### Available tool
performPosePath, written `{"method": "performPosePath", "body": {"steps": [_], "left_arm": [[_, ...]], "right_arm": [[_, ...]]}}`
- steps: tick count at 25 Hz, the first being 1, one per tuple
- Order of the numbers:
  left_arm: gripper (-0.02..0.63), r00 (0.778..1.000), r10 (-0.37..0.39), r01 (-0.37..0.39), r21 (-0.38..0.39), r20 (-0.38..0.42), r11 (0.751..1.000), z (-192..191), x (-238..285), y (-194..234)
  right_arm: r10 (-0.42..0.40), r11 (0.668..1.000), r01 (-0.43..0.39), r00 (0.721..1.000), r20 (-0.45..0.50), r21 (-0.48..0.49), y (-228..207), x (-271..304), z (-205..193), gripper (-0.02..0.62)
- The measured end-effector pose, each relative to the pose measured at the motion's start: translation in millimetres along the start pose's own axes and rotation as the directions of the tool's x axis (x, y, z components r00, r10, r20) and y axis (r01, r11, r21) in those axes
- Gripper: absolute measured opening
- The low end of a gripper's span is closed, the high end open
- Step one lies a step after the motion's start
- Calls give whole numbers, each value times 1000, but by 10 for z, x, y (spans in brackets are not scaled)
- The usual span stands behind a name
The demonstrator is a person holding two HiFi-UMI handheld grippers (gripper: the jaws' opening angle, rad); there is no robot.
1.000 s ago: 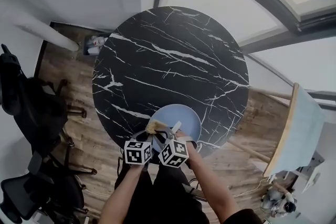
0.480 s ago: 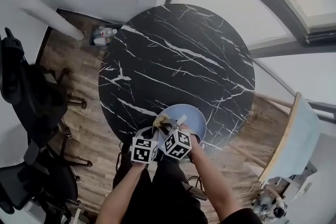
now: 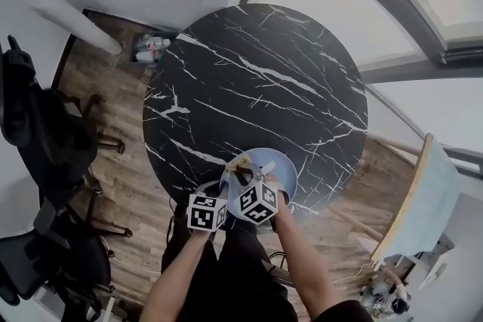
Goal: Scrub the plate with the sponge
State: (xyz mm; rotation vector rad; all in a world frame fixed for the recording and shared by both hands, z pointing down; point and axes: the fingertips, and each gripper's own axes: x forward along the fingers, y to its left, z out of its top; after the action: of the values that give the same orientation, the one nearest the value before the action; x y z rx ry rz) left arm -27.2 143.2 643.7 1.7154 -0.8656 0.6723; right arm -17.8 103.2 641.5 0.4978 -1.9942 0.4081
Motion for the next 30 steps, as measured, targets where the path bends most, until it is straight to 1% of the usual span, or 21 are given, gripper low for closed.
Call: {"method": "performPosePath", "body": {"steps": [5,9,14,16,19,21,23,26,30], "left_arm": [[25,1000,4,-4,-15,3,1000,-6,-14,-2],[26,1000,3,-3,-32,10,999,-17,-7,-5],[23,1000,-1,2,-64,22,998,-11,-17,1],[21,1000,0,2,-65,27,998,-12,-14,0],[23,1000,0,2,-66,28,998,-30,-6,-14],[23,999,-1,3,-76,32,997,-39,-8,-15],[21,999,-2,5,-79,37,997,-36,-4,-20],[18,999,-8,11,-88,41,996,-27,6,-47],[12,998,-4,11,-130,60,992,-26,0,-30]], "right_arm": [[-96,994,97,995,-21,42,-264,-51,-32,25],[-174,983,177,982,-67,41,-436,-90,-102,25],[-261,963,269,954,-147,35,-684,-195,-303,25],[-294,954,301,935,-198,6,-776,-245,-422,25],[-344,937,346,899,-270,-44,-883,-340,-625,25],[-367,928,367,879,-303,-61,-917,-405,-757,25],[-379,923,377,866,-327,-72,-924,-461,-872,25],[-389,920,381,849,-358,-96,-897,-534,-1023,25],[-383,922,368,831,-403,-120,-813,-607,-1215,25]]}}
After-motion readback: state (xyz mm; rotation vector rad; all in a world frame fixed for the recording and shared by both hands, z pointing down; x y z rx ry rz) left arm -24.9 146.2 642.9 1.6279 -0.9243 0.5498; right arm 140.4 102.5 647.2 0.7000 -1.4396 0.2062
